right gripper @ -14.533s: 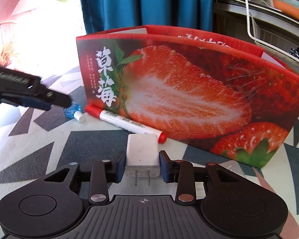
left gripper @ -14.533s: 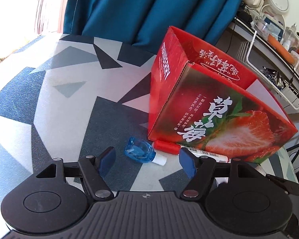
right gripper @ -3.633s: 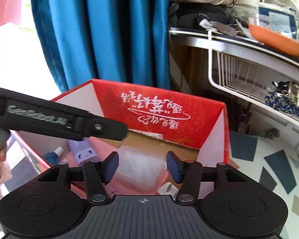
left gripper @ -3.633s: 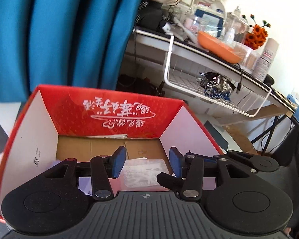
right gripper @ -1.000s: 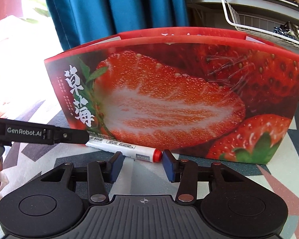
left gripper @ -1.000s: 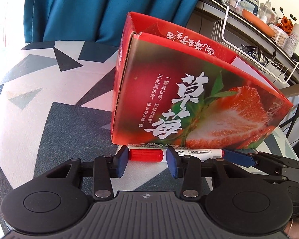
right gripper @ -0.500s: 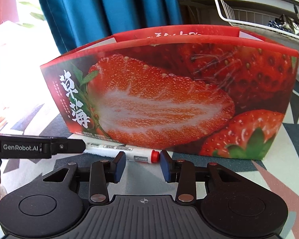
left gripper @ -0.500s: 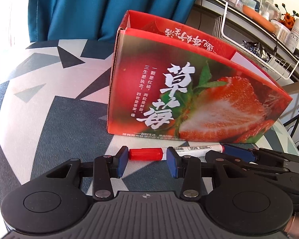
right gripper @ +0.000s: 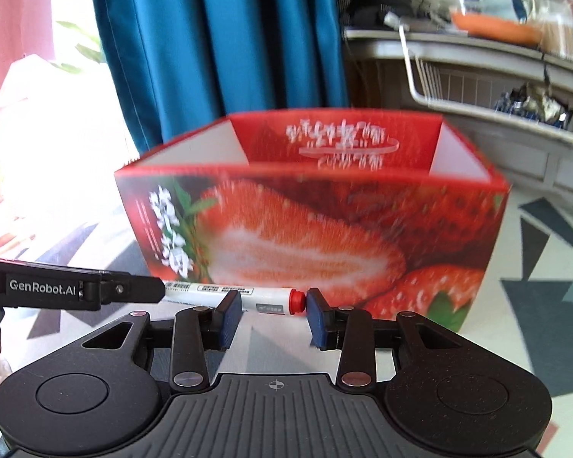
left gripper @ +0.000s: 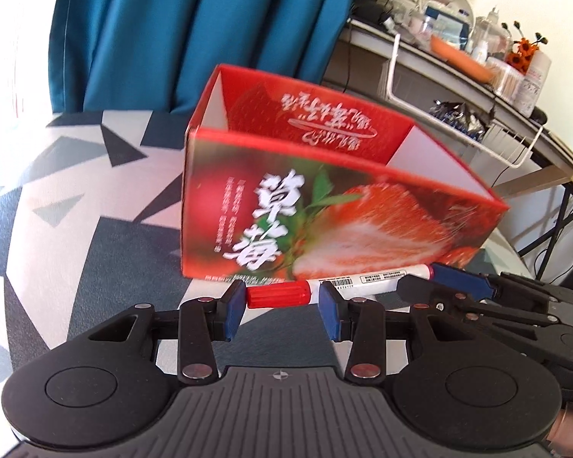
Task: Organize rigid objects
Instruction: 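Carry the marker into the red box and open the left tool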
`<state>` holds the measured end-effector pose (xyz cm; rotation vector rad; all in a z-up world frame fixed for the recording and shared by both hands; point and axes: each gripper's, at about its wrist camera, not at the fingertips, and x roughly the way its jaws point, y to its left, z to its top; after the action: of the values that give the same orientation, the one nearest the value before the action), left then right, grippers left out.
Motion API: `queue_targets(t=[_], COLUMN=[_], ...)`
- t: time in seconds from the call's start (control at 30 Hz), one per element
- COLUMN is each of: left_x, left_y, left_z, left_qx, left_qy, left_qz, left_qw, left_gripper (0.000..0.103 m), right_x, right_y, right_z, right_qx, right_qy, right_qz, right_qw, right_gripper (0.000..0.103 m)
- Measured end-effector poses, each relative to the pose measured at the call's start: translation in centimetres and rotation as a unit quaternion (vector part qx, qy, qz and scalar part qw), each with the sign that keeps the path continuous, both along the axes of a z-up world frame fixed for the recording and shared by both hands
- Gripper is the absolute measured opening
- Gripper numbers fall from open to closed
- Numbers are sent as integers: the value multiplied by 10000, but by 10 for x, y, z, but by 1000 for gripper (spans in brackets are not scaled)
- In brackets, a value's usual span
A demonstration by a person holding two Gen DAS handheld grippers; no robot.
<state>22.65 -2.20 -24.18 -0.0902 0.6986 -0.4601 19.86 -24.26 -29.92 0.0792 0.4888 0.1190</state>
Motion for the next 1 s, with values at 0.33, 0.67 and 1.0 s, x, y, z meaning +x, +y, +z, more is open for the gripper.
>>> queue_targets(t=[0.33,0.67,1.0], left_x=[-11,-11,8], left_y=[0,-8,-29], left_z=[34,61,74], left_qx=[-261,-368,-348], left_qy=[-366,-697,-846], left_qz=[41,-4,-140], left_qw=[9990,9969,9957], left_gripper=[44,44,44], right_x=[-18,-19,-5], right_y=[0,-7,-27], right_z=[34,57,63], right_qx=[-85,-126,-74], right_qy=[-424,-782,-911], right_qz=[-18,-70,-252], right_qw=[9991,9968,9955], right_gripper=[35,35,35])
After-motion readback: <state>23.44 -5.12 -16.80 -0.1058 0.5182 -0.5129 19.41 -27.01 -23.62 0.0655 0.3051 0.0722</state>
